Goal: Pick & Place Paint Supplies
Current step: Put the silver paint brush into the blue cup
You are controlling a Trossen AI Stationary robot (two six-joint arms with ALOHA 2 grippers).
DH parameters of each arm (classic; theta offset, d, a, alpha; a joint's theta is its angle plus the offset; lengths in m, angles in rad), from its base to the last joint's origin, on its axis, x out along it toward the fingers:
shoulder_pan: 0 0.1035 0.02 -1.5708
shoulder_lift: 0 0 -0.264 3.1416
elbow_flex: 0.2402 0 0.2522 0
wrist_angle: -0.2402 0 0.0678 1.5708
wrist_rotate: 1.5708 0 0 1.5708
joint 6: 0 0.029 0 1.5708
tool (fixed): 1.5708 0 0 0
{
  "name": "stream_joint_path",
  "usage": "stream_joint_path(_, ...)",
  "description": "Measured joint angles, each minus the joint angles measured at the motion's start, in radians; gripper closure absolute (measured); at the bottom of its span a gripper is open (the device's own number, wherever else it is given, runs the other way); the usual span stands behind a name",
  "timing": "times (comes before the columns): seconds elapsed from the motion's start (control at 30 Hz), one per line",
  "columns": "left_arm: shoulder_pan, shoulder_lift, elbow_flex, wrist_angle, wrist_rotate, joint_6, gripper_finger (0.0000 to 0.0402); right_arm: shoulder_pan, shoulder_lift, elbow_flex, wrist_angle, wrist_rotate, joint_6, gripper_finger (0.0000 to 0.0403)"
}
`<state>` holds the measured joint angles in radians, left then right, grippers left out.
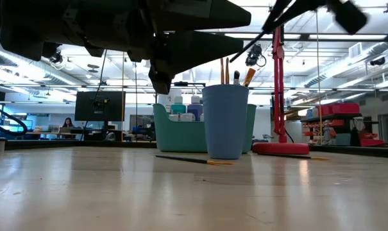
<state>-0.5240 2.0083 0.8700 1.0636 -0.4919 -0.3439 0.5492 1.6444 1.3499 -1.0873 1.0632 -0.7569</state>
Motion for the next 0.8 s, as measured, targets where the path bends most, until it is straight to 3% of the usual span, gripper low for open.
stream_joint_path(0.17,0.0,0.0,0.0,-0.001,0.001,0.0,0.0246,-0.095,0.0,0.0,0.02,-0.005,-0.13,0.0398)
stream_joint_path(0.3,0.0,0.0,0.0,-0.002,0.015,0.0,0.0246,-0.139,0.006,-0.002,0.044,-0.095,-0.258,0.0398)
stream_joint_path(0.47,0.0,0.0,0.0,-0.004,0.015,0.0,0.0246,-0.169,0.006,-0.044,0.199,-0.125,-0.453,0.0397)
stream_joint_path(0.8,0.0,0.0,0.0,-0.004,0.015,-0.001,0.0246,-0.231,0.006,-0.094,0.298,-0.269,-0.515,0.0375)
